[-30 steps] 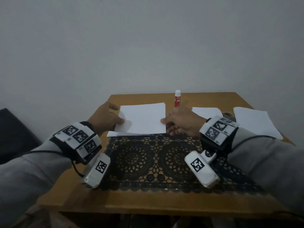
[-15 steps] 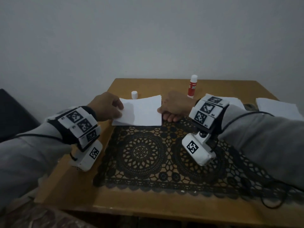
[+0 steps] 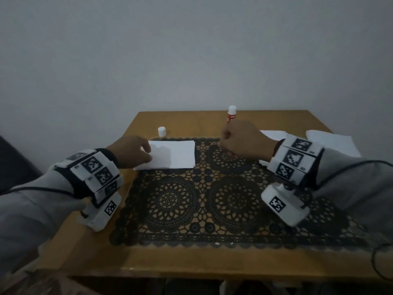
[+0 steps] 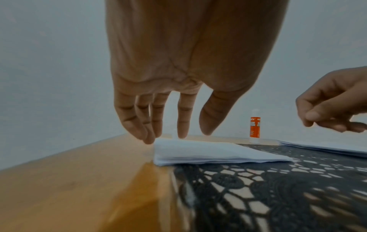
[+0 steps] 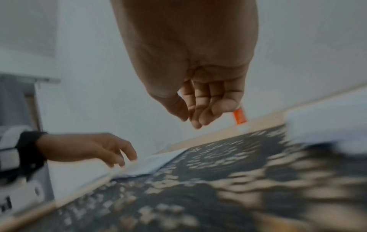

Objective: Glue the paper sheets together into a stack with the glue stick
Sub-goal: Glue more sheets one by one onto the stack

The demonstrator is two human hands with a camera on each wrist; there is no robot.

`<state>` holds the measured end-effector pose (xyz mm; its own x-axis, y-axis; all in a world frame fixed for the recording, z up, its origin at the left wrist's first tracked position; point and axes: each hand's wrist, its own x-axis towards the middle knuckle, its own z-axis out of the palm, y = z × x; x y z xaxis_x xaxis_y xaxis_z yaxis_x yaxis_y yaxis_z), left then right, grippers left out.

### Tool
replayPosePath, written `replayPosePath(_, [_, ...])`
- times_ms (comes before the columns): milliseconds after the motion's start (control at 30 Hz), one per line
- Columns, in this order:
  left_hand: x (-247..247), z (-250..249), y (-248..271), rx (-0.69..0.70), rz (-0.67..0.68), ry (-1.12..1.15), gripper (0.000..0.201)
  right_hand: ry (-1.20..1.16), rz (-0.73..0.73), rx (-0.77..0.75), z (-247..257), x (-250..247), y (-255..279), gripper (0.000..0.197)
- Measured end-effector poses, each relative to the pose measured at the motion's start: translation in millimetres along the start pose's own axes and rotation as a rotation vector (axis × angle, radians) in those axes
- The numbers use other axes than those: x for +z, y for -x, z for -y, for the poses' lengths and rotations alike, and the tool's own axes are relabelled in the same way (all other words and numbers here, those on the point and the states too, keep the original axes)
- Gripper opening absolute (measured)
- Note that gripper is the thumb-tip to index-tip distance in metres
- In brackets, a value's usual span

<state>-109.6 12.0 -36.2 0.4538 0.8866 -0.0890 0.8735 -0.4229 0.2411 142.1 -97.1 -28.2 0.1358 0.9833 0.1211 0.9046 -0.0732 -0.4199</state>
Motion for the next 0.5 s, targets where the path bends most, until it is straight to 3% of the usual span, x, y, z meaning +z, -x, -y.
replayPosePath(167, [-1, -37, 10, 0.211, -0.117, -0.010, 0.019, 0.258, -0.157, -0.033, -60, -32, 34, 0.019])
replayPosePath(300, [7, -99, 19, 0.419, -0.065, -0.032, 0.021, 0.350, -0.144, 0.076, -103, -45, 54, 0.021])
replayPosePath(500, [39, -188, 12, 0.675, 0.005, -0.062, 0.029, 0.181, -0.181, 0.176, -128, -45, 61, 0.021])
